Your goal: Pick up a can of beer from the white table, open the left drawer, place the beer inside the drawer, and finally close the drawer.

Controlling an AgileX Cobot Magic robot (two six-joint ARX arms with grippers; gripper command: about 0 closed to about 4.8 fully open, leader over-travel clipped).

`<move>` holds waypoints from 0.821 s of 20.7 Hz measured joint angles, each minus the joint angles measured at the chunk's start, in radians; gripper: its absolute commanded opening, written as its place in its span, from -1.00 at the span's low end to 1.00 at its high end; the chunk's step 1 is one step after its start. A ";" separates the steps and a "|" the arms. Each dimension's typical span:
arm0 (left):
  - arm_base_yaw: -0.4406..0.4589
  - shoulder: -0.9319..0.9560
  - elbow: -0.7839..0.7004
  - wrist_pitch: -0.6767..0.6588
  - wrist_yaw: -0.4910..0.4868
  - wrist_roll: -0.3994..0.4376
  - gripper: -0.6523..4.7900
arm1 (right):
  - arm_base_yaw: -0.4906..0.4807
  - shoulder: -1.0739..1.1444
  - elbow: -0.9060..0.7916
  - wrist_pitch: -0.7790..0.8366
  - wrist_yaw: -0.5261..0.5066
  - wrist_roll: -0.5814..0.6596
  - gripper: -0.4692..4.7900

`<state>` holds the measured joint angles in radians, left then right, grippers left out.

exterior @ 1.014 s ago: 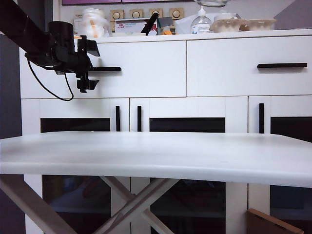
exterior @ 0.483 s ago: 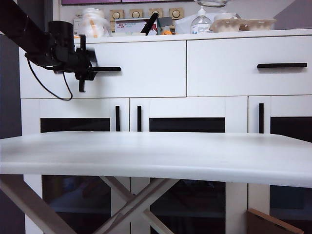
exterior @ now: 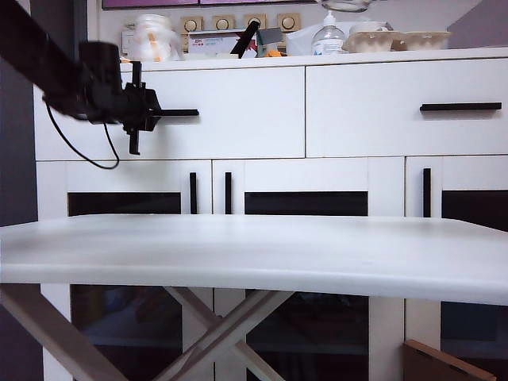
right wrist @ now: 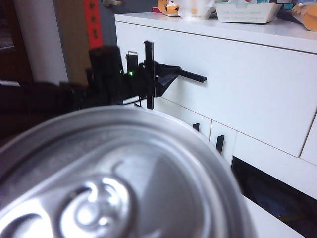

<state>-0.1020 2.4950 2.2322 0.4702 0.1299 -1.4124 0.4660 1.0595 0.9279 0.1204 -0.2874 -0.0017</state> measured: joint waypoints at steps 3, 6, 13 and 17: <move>-0.002 0.038 -0.002 0.117 0.014 0.006 -0.79 | 0.000 0.000 0.000 0.000 0.000 0.000 -0.62; 0.000 0.043 -0.002 0.127 0.045 0.006 -0.79 | 0.001 0.000 0.000 0.000 0.000 0.000 -0.62; 0.002 0.054 -0.003 0.177 0.076 0.006 -0.79 | 0.000 0.000 0.000 0.000 0.007 0.000 -0.62; 0.002 0.054 -0.033 0.236 0.069 0.008 -0.79 | 0.000 0.000 0.000 0.000 0.007 0.000 -0.62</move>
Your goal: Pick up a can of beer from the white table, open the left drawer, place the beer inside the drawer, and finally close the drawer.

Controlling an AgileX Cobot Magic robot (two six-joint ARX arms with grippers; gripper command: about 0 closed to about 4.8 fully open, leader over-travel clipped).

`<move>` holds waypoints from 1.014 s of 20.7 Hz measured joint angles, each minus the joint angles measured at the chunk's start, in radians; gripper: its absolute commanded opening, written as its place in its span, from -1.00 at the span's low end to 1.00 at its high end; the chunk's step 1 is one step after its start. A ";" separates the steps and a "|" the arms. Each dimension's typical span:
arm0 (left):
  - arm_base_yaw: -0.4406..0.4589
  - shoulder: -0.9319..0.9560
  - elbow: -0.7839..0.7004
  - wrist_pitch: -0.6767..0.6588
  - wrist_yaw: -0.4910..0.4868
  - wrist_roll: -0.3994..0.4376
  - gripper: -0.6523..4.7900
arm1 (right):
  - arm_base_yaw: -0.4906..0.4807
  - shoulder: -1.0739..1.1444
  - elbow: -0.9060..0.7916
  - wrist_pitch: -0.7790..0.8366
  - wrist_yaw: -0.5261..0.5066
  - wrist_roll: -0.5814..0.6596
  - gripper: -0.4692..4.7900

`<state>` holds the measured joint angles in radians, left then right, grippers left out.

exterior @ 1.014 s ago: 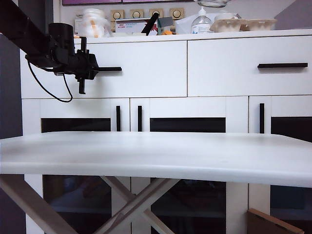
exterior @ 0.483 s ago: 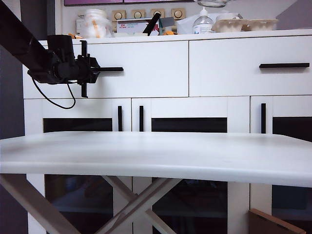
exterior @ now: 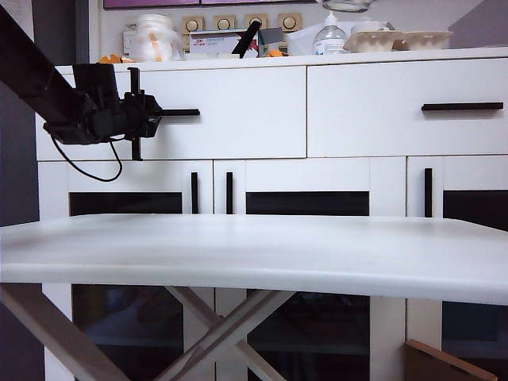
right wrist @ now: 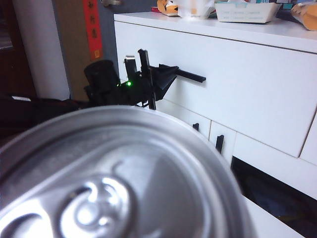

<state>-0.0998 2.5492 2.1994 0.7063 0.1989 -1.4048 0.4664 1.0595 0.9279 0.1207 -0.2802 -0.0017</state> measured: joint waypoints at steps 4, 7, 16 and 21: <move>0.000 0.000 -0.006 0.015 0.007 -0.006 -0.79 | 0.000 0.000 0.000 0.000 0.017 -0.002 -0.62; 0.000 0.000 -0.007 0.016 0.007 -0.006 -0.79 | 0.000 0.000 0.000 0.000 0.045 -0.007 -0.62; 0.001 -0.003 -0.134 0.255 0.004 -0.026 -0.78 | 0.000 0.000 0.000 0.000 0.052 -0.007 -0.62; -0.005 -0.006 -0.155 0.295 0.006 -0.055 -0.78 | 0.000 0.000 0.000 0.000 0.053 -0.007 -0.62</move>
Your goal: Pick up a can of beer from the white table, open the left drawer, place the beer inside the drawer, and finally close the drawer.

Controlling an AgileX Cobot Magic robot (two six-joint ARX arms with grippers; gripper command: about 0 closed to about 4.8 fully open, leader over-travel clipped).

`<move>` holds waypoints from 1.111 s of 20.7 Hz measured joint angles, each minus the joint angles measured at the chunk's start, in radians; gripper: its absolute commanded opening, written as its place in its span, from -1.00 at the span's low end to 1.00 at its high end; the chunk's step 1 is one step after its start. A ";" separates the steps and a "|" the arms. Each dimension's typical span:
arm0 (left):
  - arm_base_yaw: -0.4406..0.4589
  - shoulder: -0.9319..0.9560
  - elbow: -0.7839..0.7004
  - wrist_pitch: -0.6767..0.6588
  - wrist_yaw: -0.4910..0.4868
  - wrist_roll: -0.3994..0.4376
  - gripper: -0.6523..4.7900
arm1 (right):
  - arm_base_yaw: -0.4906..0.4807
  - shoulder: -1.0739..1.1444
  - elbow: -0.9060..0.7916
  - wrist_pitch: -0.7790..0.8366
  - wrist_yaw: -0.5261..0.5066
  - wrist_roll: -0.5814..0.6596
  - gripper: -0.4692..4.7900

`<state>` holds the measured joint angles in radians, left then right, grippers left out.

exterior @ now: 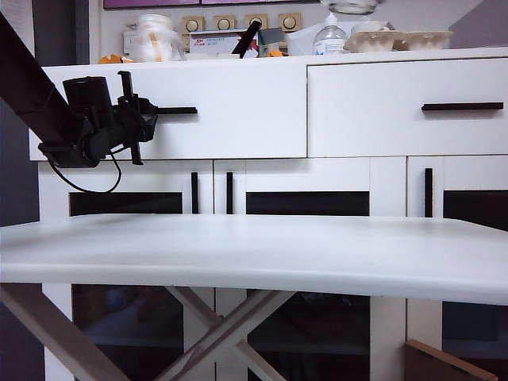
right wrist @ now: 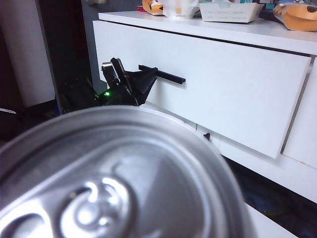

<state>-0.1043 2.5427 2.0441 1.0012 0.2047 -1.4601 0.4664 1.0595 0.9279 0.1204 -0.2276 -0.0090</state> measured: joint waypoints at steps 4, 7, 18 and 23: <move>-0.004 -0.011 -0.004 -0.019 0.002 -0.004 -0.78 | 0.000 0.000 0.000 0.000 0.000 0.000 -0.62; -0.005 -0.011 -0.008 -0.019 0.008 -0.004 -0.78 | 0.000 0.000 0.000 0.000 0.000 0.000 -0.62; -0.007 -0.023 -0.066 0.066 0.015 -0.018 -0.78 | 0.000 0.000 0.000 0.000 0.000 -0.001 -0.62; -0.007 -0.054 -0.164 0.151 0.016 -0.037 -0.78 | 0.000 0.000 0.000 0.000 0.000 -0.001 -0.62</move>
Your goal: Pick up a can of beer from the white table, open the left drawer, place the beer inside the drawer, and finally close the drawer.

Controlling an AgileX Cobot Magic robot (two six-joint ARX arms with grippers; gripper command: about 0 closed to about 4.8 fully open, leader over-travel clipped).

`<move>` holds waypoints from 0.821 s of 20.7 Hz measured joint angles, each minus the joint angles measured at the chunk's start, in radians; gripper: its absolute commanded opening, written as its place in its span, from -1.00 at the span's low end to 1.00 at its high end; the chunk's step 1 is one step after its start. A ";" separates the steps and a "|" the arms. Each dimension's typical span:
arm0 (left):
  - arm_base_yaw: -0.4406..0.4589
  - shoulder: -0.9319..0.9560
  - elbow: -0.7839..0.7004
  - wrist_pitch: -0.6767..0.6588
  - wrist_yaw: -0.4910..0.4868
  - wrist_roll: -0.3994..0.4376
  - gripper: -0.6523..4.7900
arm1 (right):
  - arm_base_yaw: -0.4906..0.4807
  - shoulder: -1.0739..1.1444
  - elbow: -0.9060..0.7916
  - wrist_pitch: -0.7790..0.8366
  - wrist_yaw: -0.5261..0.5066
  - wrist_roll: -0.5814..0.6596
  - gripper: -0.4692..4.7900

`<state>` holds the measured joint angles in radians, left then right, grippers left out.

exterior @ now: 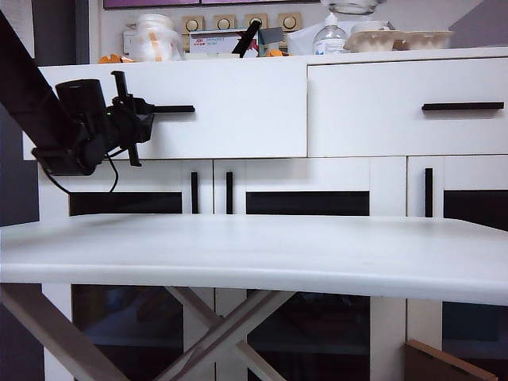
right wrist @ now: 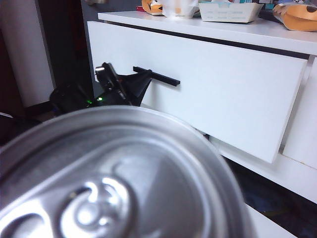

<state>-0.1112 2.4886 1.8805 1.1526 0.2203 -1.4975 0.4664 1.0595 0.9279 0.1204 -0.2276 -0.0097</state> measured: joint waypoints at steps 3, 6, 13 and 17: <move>0.000 -0.052 -0.132 0.110 0.009 -0.004 -0.78 | -0.002 0.000 0.000 0.000 0.000 0.000 -0.62; -0.004 -0.094 -0.225 0.171 0.046 -0.003 -0.78 | -0.003 0.000 0.000 0.000 0.003 0.000 -0.62; -0.011 -0.210 -0.406 0.190 0.065 -0.002 -0.78 | 0.000 0.000 0.000 -0.001 0.012 -0.002 -0.62; -0.011 -0.288 -0.526 0.199 0.064 0.002 -0.78 | 0.000 0.000 0.000 -0.001 0.018 -0.003 -0.62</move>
<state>-0.1226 2.2002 1.3544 1.3514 0.2848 -1.4956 0.4664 1.0595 0.9279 0.1196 -0.2096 -0.0124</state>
